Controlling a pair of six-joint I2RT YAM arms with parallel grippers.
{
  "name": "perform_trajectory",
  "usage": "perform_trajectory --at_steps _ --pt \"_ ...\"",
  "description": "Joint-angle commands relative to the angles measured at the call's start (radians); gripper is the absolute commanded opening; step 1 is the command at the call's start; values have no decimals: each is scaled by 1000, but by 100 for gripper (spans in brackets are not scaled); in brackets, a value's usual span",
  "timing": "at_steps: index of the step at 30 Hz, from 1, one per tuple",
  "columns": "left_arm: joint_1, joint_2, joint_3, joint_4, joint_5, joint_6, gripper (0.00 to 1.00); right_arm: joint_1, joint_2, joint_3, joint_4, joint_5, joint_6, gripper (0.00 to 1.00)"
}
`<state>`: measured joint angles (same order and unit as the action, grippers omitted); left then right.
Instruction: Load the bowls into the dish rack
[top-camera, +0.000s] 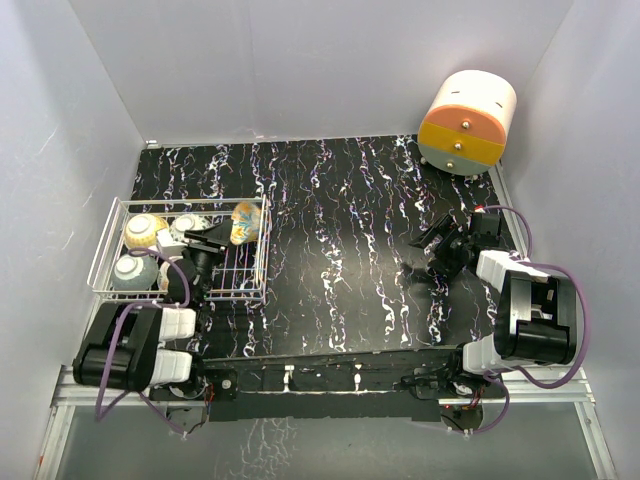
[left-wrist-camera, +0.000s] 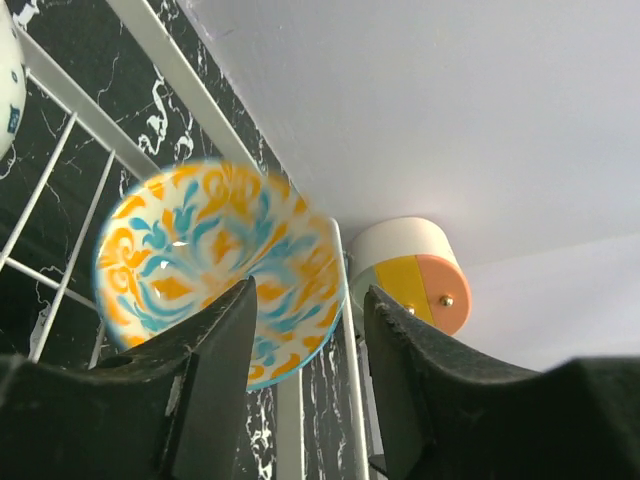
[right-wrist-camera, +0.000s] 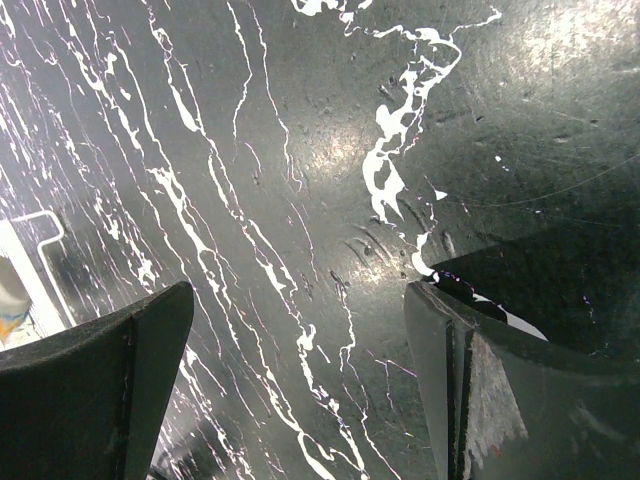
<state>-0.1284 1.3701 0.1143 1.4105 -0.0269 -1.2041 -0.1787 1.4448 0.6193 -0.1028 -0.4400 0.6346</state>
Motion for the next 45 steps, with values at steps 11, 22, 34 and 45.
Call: perform_trajectory --at_steps 11,22,34,45 --pt "-2 -168 101 -324 76 175 68 1 33 -9 -54 76 -27 90" --pt "-2 -379 417 -958 262 482 78 14 7 -1 -60 89 -38 90" --pt "0 -495 857 -1673 -13 654 78 466 -145 310 -252 460 -91 87" --pt "0 -588 1130 -1988 -213 801 80 832 108 717 -235 488 -149 82"
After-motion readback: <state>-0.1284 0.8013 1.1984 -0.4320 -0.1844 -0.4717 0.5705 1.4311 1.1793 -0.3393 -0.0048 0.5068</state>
